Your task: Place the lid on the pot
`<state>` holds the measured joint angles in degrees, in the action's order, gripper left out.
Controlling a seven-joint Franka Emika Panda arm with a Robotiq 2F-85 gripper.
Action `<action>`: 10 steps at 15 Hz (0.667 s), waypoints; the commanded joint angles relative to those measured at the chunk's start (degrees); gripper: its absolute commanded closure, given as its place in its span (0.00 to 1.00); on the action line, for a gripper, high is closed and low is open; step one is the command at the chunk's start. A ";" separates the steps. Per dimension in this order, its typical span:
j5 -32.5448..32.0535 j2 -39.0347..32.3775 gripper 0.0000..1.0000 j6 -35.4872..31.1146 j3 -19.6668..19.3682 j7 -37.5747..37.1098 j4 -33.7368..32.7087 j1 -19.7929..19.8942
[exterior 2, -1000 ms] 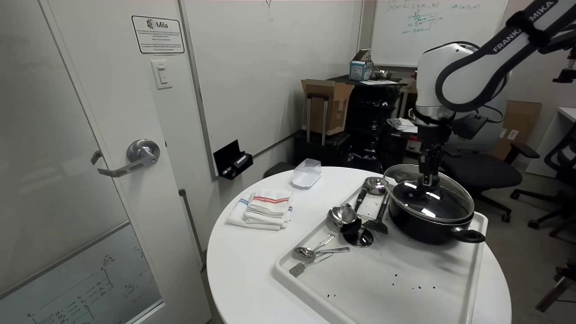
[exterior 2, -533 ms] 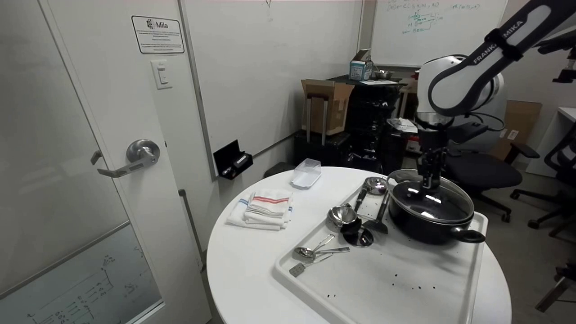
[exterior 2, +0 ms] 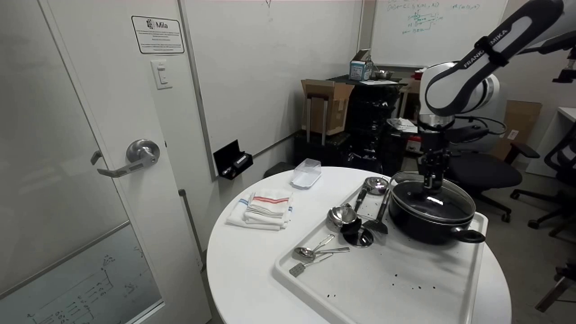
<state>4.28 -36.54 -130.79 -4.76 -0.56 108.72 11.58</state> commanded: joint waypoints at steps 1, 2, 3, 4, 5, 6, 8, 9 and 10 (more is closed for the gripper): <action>2.28 -1.31 0.74 3.58 -0.46 -1.34 -3.29 0.79; 2.39 -1.74 0.74 3.85 -0.64 -1.69 -3.72 0.96; 2.66 -2.13 0.74 4.04 -0.72 -1.81 -4.09 1.18; 2.84 -2.51 0.74 4.29 -0.90 -2.12 -4.47 1.35; 3.09 -2.80 0.74 4.49 -0.97 -2.30 -4.76 1.59; 3.17 -3.07 0.74 4.61 -1.07 -2.55 -5.08 1.72; 3.46 -3.69 0.74 4.67 -1.13 -2.90 -5.75 2.01; 3.62 -3.90 0.74 4.66 -1.14 -3.05 -5.96 2.12; 3.80 -4.15 0.74 4.65 -1.14 -3.25 -6.23 2.20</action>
<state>6.27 -39.91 -128.89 -5.63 -2.97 105.27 13.59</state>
